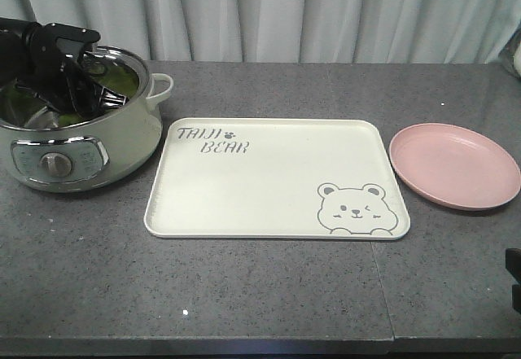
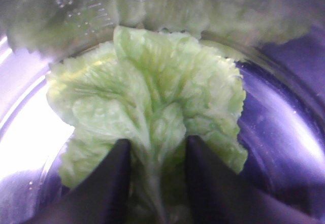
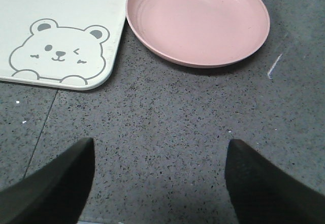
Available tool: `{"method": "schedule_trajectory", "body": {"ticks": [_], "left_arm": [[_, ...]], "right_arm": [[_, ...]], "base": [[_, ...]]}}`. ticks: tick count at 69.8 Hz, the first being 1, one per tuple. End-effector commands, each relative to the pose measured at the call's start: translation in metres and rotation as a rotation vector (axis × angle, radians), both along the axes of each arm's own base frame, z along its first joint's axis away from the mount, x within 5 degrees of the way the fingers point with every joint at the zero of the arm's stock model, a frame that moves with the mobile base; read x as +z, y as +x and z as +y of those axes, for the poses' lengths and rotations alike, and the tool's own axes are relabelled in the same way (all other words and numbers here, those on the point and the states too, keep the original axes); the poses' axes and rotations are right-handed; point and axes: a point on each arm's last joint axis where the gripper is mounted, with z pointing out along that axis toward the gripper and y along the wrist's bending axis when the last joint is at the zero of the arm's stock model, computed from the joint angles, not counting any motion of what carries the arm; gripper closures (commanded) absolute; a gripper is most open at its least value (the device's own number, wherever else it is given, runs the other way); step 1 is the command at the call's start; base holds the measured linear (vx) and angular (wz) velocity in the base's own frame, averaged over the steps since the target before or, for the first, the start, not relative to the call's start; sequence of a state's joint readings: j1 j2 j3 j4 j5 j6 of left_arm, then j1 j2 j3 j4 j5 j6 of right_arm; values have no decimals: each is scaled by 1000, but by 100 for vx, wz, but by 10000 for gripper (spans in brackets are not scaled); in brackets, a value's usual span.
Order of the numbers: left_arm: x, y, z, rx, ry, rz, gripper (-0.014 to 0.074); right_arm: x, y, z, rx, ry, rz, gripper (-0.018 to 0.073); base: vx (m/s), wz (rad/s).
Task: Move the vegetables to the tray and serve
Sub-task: 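Lower the left gripper into the pot and grasp a lettuce leaf, then lift the lettuce leaf out of the pot with the left gripper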
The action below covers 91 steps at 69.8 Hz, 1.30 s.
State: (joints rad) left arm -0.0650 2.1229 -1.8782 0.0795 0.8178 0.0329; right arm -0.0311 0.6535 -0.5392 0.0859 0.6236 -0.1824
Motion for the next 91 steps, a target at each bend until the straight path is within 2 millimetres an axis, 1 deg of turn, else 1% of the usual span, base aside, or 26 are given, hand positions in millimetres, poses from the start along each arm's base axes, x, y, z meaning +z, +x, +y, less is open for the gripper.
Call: {"method": "schedule_trajectory", "body": {"ticks": [1, 11, 22, 28, 40, 50, 56, 59, 61, 62, 67, 68, 69, 70, 73, 74, 79, 91], "left_arm": [[31, -4, 1, 2, -3, -91, 474], [42, -7, 1, 2, -1, -113, 510], [68, -17, 2, 2, -5, -167, 510], [84, -26, 3, 3, -6, -188, 510], [120, -48, 3, 7, -34, -237, 508], [153, -72, 0, -1, -77, -288, 508], [169, -88, 1, -7, -79, -327, 508], [172, -95, 1, -7, -80, -337, 508], [177, -103, 2, -8, -81, -353, 508], [175, -106, 2, -8, -81, -349, 508], [177, -124, 2, -12, -88, -377, 508], [180, -130, 2, -15, -93, -389, 508], [177, -134, 2, -19, -94, -385, 508], [177, -136, 1, -28, -97, -393, 508], [179, -150, -2, -56, -100, -416, 508], [174, -153, -3, -66, -111, -408, 508], [172, -174, -12, -150, -112, -433, 507], [154, -210, -31, -277, -206, -419, 507]], "right_arm": [[15, 5, -1, -4, -6, -91, 46], [15, 5, -1, -4, -6, -91, 46], [15, 5, -1, -4, -6, -91, 46], [15, 5, -1, -4, -6, -91, 46], [15, 5, -1, -4, -6, -91, 46], [15, 5, -1, -4, -6, -92, 46], [15, 5, -1, -4, -6, -92, 46], [15, 5, -1, -4, -6, -92, 46], [15, 5, -1, -4, -6, -92, 46], [15, 5, -1, -4, -6, -92, 46], [15, 5, -1, -4, -6, -92, 46], [15, 5, -1, -4, -6, -92, 46], [15, 5, -1, -4, -6, -92, 46], [15, 5, -1, -4, -6, -92, 46], [15, 5, -1, -4, -6, -92, 46], [15, 5, -1, -4, -6, -92, 46], [15, 5, -1, -4, -6, -92, 46], [15, 5, -1, 1, -14, -91, 46]], "base": [[0, 0], [0, 0], [0, 0], [0, 0], [0, 0], [0, 0], [0, 0], [0, 0], [0, 0], [0, 0], [0, 0], [0, 0], [0, 0], [0, 0], [0, 0], [0, 0], [0, 0], [0, 0]]}}
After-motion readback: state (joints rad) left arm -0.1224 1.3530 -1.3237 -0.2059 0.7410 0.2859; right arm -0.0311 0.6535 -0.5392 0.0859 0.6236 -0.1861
